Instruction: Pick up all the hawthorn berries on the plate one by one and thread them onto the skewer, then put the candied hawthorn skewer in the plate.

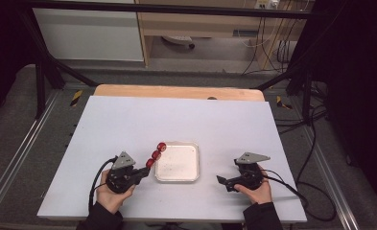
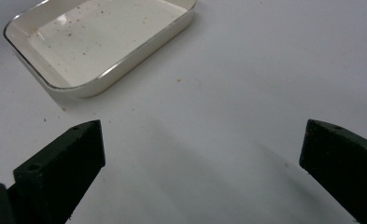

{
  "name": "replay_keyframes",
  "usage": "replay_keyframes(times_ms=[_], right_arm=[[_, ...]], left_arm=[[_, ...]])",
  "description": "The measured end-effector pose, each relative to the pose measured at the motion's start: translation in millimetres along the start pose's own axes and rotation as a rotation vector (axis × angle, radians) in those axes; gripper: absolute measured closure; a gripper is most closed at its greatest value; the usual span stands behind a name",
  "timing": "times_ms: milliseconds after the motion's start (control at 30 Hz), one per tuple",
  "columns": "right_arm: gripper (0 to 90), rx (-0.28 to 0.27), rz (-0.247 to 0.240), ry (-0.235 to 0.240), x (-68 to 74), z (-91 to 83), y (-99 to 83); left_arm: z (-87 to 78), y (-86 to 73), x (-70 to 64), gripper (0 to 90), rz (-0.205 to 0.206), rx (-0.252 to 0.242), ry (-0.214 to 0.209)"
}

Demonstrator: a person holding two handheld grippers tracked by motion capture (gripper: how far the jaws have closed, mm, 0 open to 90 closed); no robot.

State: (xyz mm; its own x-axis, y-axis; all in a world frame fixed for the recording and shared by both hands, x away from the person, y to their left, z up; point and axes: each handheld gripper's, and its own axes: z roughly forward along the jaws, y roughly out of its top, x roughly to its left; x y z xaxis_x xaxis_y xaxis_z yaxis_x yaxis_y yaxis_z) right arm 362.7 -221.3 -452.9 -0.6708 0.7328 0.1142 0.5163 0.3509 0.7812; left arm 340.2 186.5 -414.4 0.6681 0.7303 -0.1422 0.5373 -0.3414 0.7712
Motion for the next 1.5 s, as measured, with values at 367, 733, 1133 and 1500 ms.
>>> replay_keyframes(times_ms=[367, 733, 1133, 1500], right_arm=[[1.0, 0.002, 0.015, -0.018, -12.2, -15.5, -13.3], [1.0, 0.0, 0.029, -0.019, -14.7, -19.0, -18.5], [1.0, -0.008, 0.031, -0.008, -15.0, -23.0, -19.2], [1.1, -0.014, 0.038, 0.001, -14.6, -23.2, -18.9]], left_arm=[[19.0, 27.9, 0.5, 87.8, 0.024, 0.068, -0.007], [51.4, 41.3, -8.3, 87.9, 0.04, 0.144, -0.007], [75.7, 39.3, -21.3, 87.8, 0.077, 0.258, 0.016], [80.3, 37.2, -25.4, 87.7, 0.101, 0.286, 0.058]])
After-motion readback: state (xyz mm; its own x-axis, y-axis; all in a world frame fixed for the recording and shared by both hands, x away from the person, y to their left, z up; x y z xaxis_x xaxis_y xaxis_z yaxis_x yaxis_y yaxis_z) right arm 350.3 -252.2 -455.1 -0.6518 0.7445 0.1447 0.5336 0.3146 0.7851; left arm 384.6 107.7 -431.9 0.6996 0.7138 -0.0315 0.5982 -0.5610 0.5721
